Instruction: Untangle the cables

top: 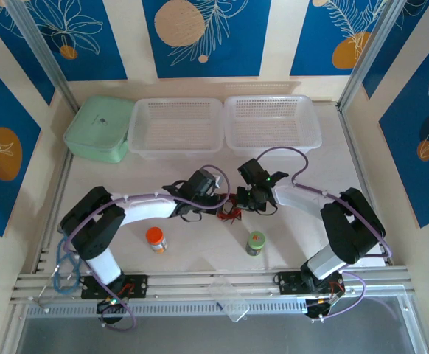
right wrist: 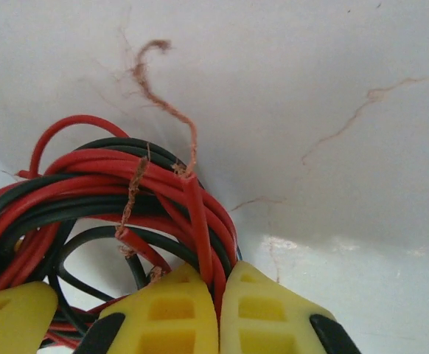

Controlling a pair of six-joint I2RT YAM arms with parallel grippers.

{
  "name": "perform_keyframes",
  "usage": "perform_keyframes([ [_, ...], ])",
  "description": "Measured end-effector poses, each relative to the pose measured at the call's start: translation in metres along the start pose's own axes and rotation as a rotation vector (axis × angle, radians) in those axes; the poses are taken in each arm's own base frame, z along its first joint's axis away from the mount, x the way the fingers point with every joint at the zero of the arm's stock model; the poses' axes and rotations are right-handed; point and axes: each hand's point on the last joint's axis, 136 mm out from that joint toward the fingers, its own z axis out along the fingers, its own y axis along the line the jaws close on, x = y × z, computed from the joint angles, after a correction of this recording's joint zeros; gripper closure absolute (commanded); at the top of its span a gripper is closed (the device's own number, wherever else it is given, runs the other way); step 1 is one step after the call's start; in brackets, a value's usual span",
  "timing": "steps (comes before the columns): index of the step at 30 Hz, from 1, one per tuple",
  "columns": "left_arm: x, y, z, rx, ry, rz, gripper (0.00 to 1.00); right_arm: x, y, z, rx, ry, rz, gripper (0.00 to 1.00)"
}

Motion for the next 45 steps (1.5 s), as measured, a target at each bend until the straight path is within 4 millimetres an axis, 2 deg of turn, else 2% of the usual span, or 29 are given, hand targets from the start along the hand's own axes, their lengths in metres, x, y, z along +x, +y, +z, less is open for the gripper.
perform_keyframes([
  [4, 0.003, -0.005, -0.003, 0.067, -0.042, 0.011, 1.0, 0.0, -0.004, -0.002, -0.106, 0.013, 0.003, 1.0],
  [7, 0.002, -0.014, -0.004, 0.135, -0.063, 0.022, 1.0, 0.001, -0.007, -0.012, -0.23, 0.013, 0.01, 1.0],
  [13, -0.004, -0.022, -0.007, 0.219, -0.107, 0.028, 0.76, -0.004, -0.009, -0.032, -0.382, 0.0, 0.003, 1.0],
  [18, -0.002, -0.011, -0.006, 0.186, -0.101, 0.012, 0.5, -0.007, -0.021, -0.031, -0.351, -0.001, 0.037, 1.0],
  [20, 0.002, -0.004, -0.005, 0.157, -0.086, 0.012, 0.44, -0.005, -0.03, -0.026, -0.305, 0.009, 0.061, 0.95],
  [22, 0.006, 0.002, -0.005, 0.124, -0.069, 0.018, 0.4, 0.0, -0.036, -0.02, -0.253, 0.03, 0.077, 0.85],
  [26, 0.006, 0.008, -0.017, 0.061, -0.058, 0.038, 0.38, 0.009, -0.036, -0.017, -0.15, 0.064, 0.061, 0.63],
  [30, -0.011, -0.001, -0.035, 0.038, -0.081, 0.078, 0.39, 0.002, -0.02, -0.03, -0.071, 0.035, -0.001, 0.52],
  [34, -0.023, -0.018, -0.044, 0.029, -0.08, 0.127, 0.39, -0.005, -0.012, -0.047, 0.012, 0.0, -0.052, 0.5],
  [38, -0.016, -0.029, -0.035, 0.012, -0.027, 0.159, 0.4, -0.005, -0.013, -0.059, 0.081, -0.012, -0.084, 0.5],
  [42, 0.002, -0.02, -0.014, -0.032, 0.048, 0.157, 0.4, -0.008, -0.019, -0.061, 0.147, -0.005, -0.116, 0.5],
  [45, 0.017, -0.011, -0.001, -0.06, 0.1, 0.141, 0.4, -0.011, -0.027, -0.05, 0.207, 0.02, -0.143, 0.51],
])
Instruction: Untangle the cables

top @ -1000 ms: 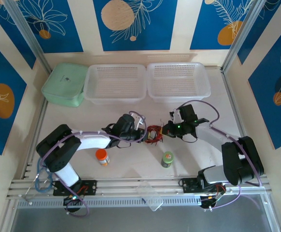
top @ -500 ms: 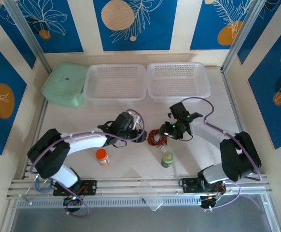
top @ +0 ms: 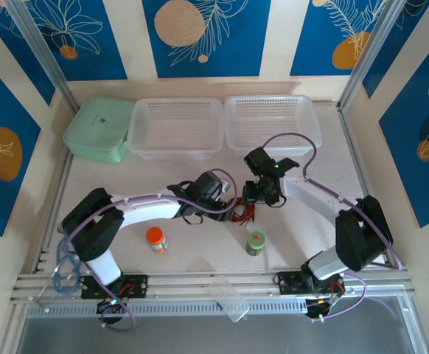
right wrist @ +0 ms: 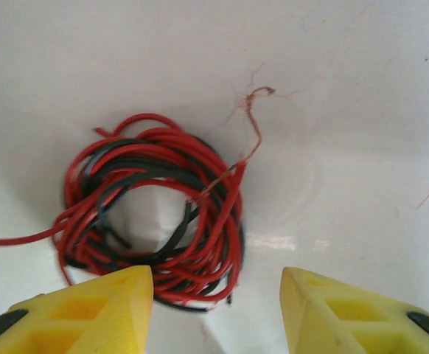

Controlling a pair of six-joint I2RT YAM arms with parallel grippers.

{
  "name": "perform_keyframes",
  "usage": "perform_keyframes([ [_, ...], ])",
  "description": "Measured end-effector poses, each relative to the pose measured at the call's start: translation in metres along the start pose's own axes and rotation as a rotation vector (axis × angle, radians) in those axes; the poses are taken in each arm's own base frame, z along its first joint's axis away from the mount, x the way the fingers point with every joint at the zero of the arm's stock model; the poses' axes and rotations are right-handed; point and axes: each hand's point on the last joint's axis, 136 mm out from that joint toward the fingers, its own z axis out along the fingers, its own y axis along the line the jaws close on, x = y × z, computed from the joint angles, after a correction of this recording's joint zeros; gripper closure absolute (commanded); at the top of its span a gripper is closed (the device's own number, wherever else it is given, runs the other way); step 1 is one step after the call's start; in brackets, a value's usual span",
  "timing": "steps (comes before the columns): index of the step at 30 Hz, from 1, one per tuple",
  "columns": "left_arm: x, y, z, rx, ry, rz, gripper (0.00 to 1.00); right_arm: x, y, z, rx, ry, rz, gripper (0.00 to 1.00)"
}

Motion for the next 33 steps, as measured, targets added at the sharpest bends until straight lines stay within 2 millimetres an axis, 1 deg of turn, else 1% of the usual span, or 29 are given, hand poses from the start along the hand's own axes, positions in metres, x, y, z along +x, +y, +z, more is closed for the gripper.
perform_keyframes([
  [3, 0.01, 0.002, 0.013, -0.012, 0.038, -0.01, 0.4, 0.004, -0.006, 0.018, 0.048, 0.05, -0.021, 0.53],
  [5, 0.014, 0.001, 0.022, -0.016, 0.055, -0.009, 0.44, 0.005, -0.007, 0.029, 0.061, 0.071, -0.03, 0.55],
  [6, 0.014, 0.001, 0.025, -0.025, 0.058, -0.009, 0.47, 0.005, -0.006, 0.033, 0.063, 0.074, -0.032, 0.56],
  [8, 0.009, 0.0, 0.026, -0.029, 0.047, -0.01, 0.55, 0.002, -0.004, 0.04, 0.054, 0.077, -0.034, 0.59],
  [12, 0.001, -0.002, 0.029, -0.04, 0.022, 0.002, 0.73, -0.002, 0.002, 0.046, 0.004, 0.064, -0.021, 0.65],
  [13, 0.0, -0.001, 0.029, -0.042, 0.017, 0.007, 0.76, -0.003, 0.003, 0.048, -0.012, 0.064, -0.013, 0.68],
  [15, -0.003, -0.001, 0.03, -0.044, 0.004, 0.012, 0.85, -0.001, 0.0, 0.053, -0.042, 0.07, 0.012, 0.77],
  [17, -0.006, -0.001, 0.029, -0.047, -0.011, 0.022, 0.95, 0.0, -0.003, 0.058, -0.084, 0.075, 0.052, 0.93],
  [18, -0.007, -0.001, 0.029, -0.048, -0.015, 0.028, 0.98, 0.0, -0.003, 0.058, -0.109, 0.072, 0.068, 1.0],
  [19, -0.008, -0.001, 0.029, -0.05, -0.02, 0.037, 1.0, -0.001, -0.003, 0.056, -0.136, 0.065, 0.088, 1.0],
  [22, -0.013, 0.0, 0.029, -0.06, -0.042, 0.043, 0.99, 0.0, -0.008, 0.054, -0.214, 0.047, 0.155, 1.0],
  [24, -0.016, 0.004, 0.027, -0.074, -0.053, 0.042, 0.93, 0.002, -0.009, 0.051, -0.267, 0.038, 0.185, 1.0],
  [26, -0.019, 0.005, 0.02, -0.078, -0.071, 0.049, 0.84, 0.004, -0.009, 0.045, -0.334, 0.023, 0.226, 1.0],
  [28, -0.024, 0.006, 0.007, -0.083, -0.1, 0.058, 0.75, 0.005, -0.007, 0.037, -0.389, 0.0, 0.257, 1.0],
  [30, -0.029, 0.017, -0.011, -0.117, -0.127, 0.046, 0.68, 0.007, -0.01, 0.032, -0.412, -0.02, 0.291, 1.0],
  [31, -0.032, 0.022, -0.02, -0.135, -0.142, 0.045, 0.64, 0.008, -0.012, 0.03, -0.418, -0.027, 0.311, 1.0],
  [33, -0.039, 0.025, -0.034, -0.146, -0.169, 0.051, 0.57, 0.012, -0.013, 0.03, -0.423, -0.032, 0.338, 1.0],
])
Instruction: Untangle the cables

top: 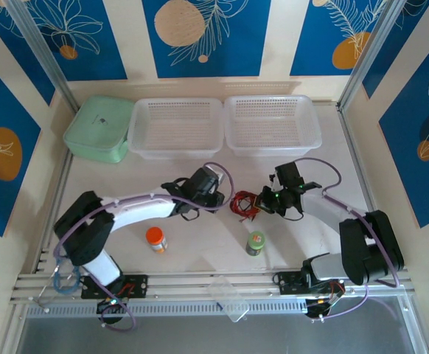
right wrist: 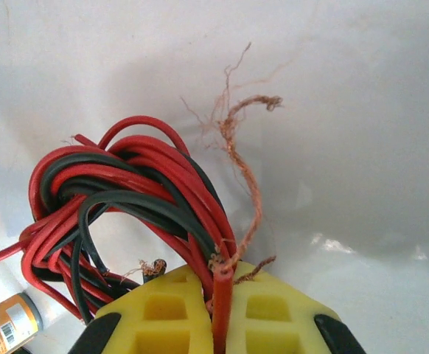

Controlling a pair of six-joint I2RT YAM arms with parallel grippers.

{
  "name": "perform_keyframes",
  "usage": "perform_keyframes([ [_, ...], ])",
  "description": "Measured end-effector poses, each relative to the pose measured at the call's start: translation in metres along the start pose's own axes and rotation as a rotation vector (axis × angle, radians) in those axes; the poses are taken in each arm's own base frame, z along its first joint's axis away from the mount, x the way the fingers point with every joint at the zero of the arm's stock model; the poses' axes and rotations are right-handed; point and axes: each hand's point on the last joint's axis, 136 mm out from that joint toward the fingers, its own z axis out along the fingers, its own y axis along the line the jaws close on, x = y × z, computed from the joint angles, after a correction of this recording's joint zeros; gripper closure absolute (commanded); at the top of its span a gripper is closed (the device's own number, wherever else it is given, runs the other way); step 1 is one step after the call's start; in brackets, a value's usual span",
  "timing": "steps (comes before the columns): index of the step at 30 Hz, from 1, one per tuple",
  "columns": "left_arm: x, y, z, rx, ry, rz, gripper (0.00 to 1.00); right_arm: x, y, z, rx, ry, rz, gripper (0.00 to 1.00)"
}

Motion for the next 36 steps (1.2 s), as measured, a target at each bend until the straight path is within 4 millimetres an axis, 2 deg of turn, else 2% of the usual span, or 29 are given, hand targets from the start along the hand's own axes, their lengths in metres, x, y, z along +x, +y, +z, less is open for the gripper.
perform_keyframes([
  [2, -0.008, 0.002, -0.011, -0.003, -0.024, 0.018, 0.53, 0.004, -0.003, -0.001, 0.002, 0.0, 0.021, 1.0],
  [4, -0.013, -0.001, -0.018, 0.01, -0.033, 0.043, 0.52, 0.004, -0.003, -0.001, 0.005, 0.0, 0.027, 1.0],
  [9, -0.025, -0.02, -0.022, 0.079, -0.012, 0.149, 0.54, 0.006, -0.006, -0.002, 0.037, 0.005, 0.01, 1.0],
  [12, -0.03, -0.035, -0.015, 0.122, 0.003, 0.219, 0.54, 0.003, -0.003, -0.003, 0.053, 0.013, -0.014, 1.0],
  [16, -0.019, -0.048, 0.0, 0.16, 0.053, 0.297, 0.53, -0.002, 0.001, -0.001, 0.065, 0.022, -0.044, 1.0],
  [20, -0.005, -0.053, 0.013, 0.176, 0.104, 0.358, 0.46, 0.0, -0.001, 0.004, 0.087, 0.051, -0.06, 1.0],
  [25, -0.002, -0.054, 0.026, 0.175, 0.128, 0.394, 0.39, 0.003, 0.001, 0.007, 0.098, 0.072, -0.083, 1.0],
  [31, 0.005, -0.057, 0.039, 0.195, 0.155, 0.403, 0.4, 0.004, 0.003, 0.009, 0.098, 0.077, -0.089, 1.0],
  [36, 0.014, -0.054, 0.051, 0.19, 0.183, 0.409, 0.47, 0.003, 0.004, 0.009, 0.096, 0.077, -0.091, 1.0],
])
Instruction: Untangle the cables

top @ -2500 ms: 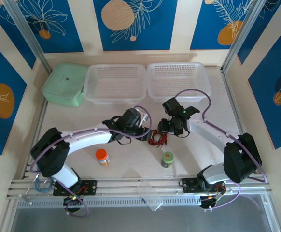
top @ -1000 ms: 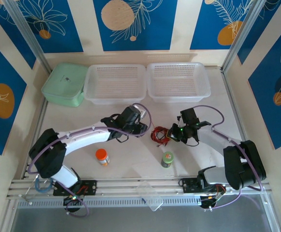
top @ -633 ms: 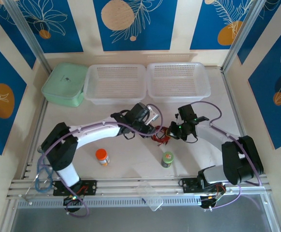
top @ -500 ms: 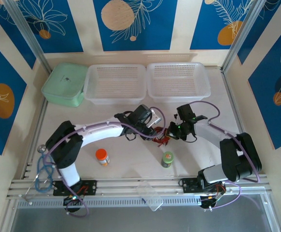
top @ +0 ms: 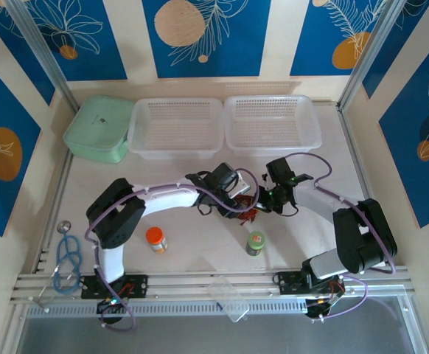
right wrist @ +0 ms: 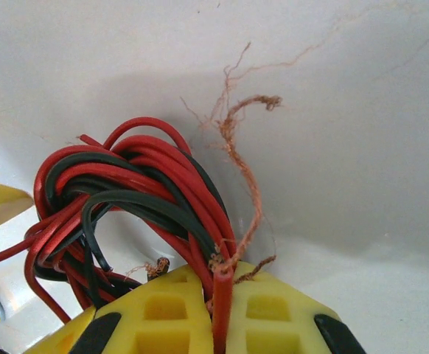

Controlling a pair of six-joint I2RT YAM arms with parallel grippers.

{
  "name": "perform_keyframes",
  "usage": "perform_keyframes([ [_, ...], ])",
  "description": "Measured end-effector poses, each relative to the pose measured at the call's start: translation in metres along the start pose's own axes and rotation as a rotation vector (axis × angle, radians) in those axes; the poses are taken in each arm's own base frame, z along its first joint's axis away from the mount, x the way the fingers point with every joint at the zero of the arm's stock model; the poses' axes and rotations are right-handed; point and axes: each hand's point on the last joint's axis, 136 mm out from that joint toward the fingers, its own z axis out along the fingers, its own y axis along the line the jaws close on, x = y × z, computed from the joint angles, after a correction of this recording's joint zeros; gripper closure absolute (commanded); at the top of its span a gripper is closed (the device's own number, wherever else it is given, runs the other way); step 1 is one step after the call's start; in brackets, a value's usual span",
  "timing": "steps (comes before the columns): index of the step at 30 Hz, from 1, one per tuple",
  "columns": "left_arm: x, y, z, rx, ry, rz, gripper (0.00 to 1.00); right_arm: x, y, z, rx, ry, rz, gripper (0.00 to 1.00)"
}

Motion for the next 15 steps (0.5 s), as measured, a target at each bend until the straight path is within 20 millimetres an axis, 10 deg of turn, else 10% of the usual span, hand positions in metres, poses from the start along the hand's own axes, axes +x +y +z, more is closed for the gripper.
perform_keyframes([
  [11, 0.002, 0.002, 0.015, 0.001, -0.023, -0.008, 1.0, 0.003, -0.006, 0.001, 0.028, 0.009, 0.011, 1.0],
  [15, 0.003, 0.003, 0.018, 0.001, -0.049, -0.028, 1.0, 0.002, -0.007, 0.001, 0.029, 0.003, 0.032, 1.0],
])
